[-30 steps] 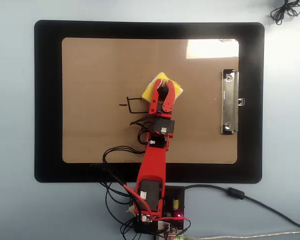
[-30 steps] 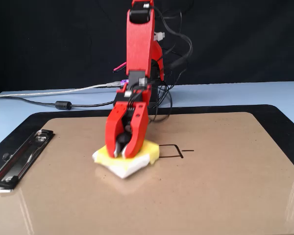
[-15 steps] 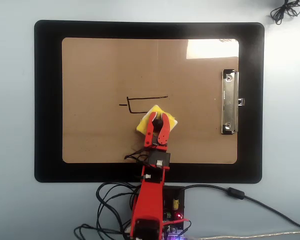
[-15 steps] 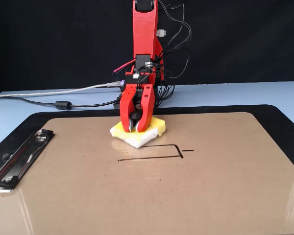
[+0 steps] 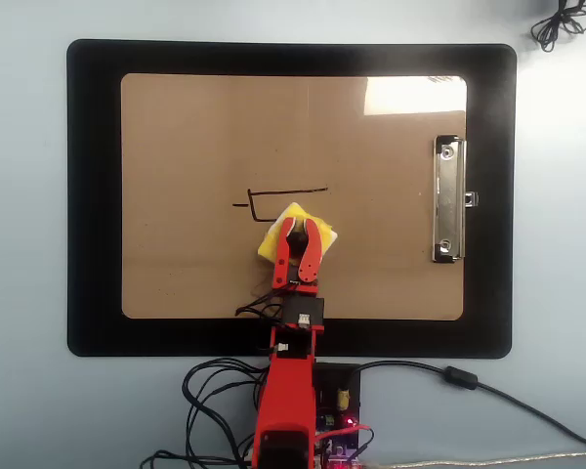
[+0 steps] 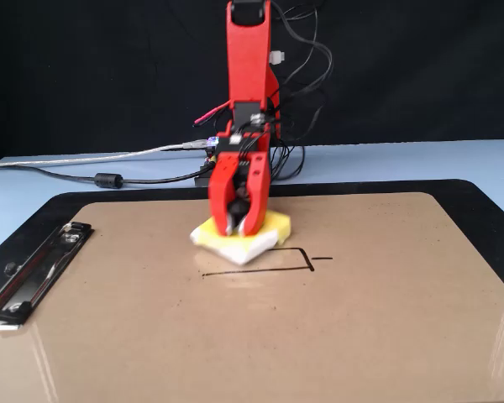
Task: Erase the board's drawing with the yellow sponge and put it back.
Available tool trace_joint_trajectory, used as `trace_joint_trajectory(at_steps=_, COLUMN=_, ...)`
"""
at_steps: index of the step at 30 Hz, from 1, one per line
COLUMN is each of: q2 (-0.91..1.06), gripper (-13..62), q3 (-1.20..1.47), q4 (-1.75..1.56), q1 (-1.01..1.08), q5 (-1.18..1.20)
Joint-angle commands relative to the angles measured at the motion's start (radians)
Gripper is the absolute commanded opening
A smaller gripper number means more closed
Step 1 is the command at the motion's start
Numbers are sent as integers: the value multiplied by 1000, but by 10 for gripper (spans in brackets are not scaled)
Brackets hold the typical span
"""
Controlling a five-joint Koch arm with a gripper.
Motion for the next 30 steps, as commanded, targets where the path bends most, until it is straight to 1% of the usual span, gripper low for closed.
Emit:
trace_joint_trajectory(at_steps=1, q2=49, gripper=-80, q3=-3, q4=-11, q1=-49, q5=-34)
trace_joint_trajectory(at_steps=2, q2=35, gripper=-80, q3=-3, q4=-11, q1=-66, q5=-38)
trace_joint_trajectory(at_steps=4, q2=-63, gripper=-80, q3=-77, q4=-15, q1=-109, q5=-49)
trace_joint_trajectory(at_steps=6, q2=-183, gripper=-80, q3=-181, q4=-17, q1=-121, q5=-64)
trace_joint_trajectory(at_steps=9, q2=-285, gripper=-80, q3=-279, q4=-32, q1=-120, q5=-77)
trace_joint_trajectory(at_steps=11, q2=-278, gripper=-80, q3=-279, q4=-34, q1=-120, q5=-77)
trace_joint_trajectory(at_steps=12, q2=-244, gripper=-80, q3=-250, q4=-34, q1=-118, q5=-77)
trace_joint_trajectory(at_steps=15, q2=-58, gripper=-80, q3=-69, q4=-34, q1=-120, q5=-75)
trace_joint_trajectory(at_steps=18, q2=54, gripper=-80, q3=8, q4=-29, q1=-138, q5=-77)
trace_joint_trajectory(at_steps=20, q2=26, gripper=-80, q3=-3, q4=-29, q1=-181, q5=-77)
trace_joint_trajectory(at_steps=24, q2=-238, gripper=-80, q3=-242, q4=-35, q1=-235, q5=-87)
trace_joint_trajectory(at_steps=27, q2=-365, gripper=-80, q3=-350, q4=-35, q1=-235, q5=-89)
trace_joint_trajectory(at_steps=29, q2=-342, gripper=-80, q3=-341, q4=-37, q1=-235, q5=-89)
trace_joint_trajectory(at_steps=30, q2=-301, gripper=-80, q3=-290, q4=-35, q1=-235, q5=-89)
